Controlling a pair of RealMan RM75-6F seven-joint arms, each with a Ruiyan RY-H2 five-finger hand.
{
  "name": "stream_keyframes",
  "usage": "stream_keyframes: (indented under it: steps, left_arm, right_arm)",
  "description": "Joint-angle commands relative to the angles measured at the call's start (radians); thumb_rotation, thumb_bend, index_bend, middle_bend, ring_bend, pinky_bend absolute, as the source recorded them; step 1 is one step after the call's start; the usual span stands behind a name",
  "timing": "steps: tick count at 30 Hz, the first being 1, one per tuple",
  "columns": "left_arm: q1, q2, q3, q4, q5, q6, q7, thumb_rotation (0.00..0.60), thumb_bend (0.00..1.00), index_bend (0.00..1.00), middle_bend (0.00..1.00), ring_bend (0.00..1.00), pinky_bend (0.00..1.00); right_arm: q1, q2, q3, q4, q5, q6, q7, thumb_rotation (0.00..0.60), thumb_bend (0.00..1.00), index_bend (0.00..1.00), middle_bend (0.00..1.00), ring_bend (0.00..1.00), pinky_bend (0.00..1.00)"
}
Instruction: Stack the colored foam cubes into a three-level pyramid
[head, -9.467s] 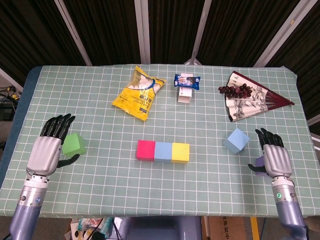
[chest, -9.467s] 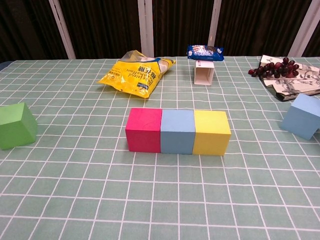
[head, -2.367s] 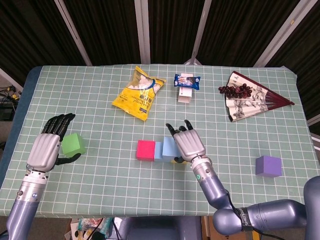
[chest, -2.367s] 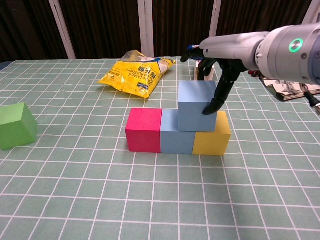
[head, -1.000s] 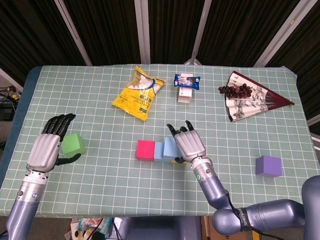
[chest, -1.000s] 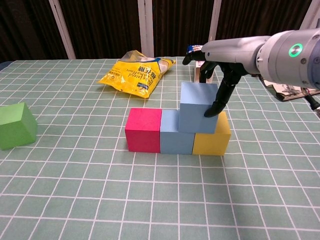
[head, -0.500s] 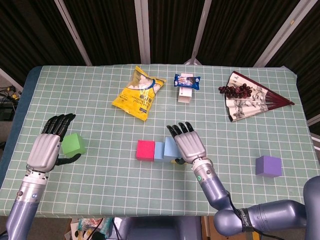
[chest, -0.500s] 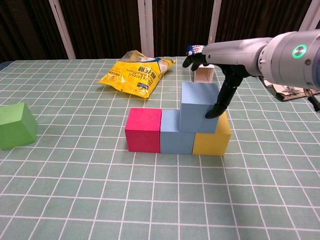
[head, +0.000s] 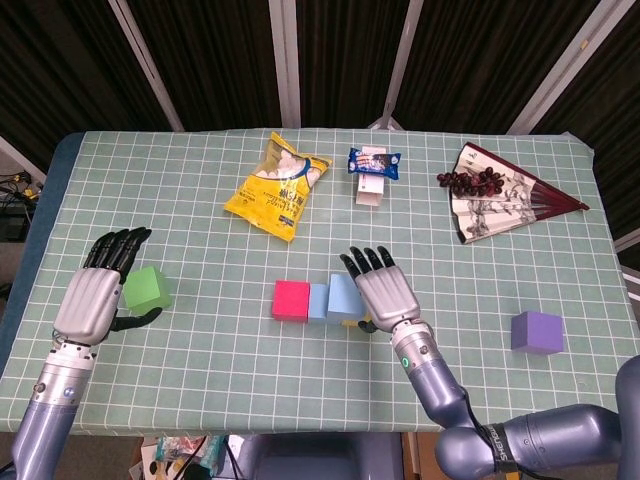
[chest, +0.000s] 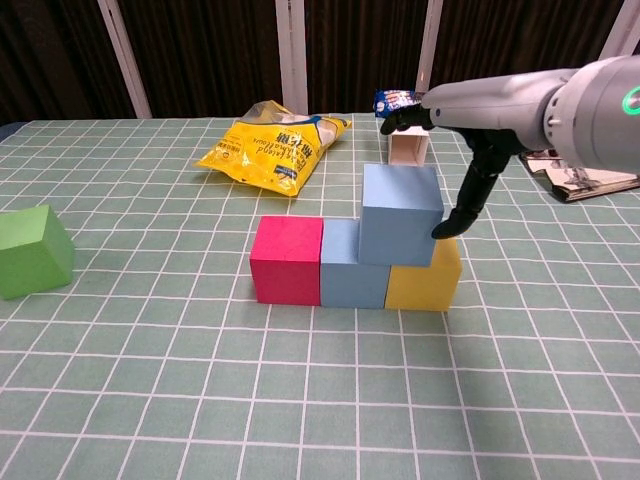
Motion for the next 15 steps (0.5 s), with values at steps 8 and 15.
stream_keyframes:
  steps: [8,15]
  left_arm:
    - [0.004,0.004,0.002,0.001,0.006,0.003,-0.004,0.6,0.01,0.0,0.07,0.07,0.05]
    - [0.006,-0.003,0.011,0.008,0.017,0.006,0.013,0.6,0.01,0.0,0.07,0.07,0.05]
  right_arm:
    - [-0.154,0.154,-0.14,-0.121,-0.15,0.123,0.049,0.6,0.2,0.0,0.0,0.0,0.0]
    - [-0.325,0.248,-0.266,-0.075,-0.368,0.186,0.205,0.6,0.2,0.0,0.0,0.0,0.0]
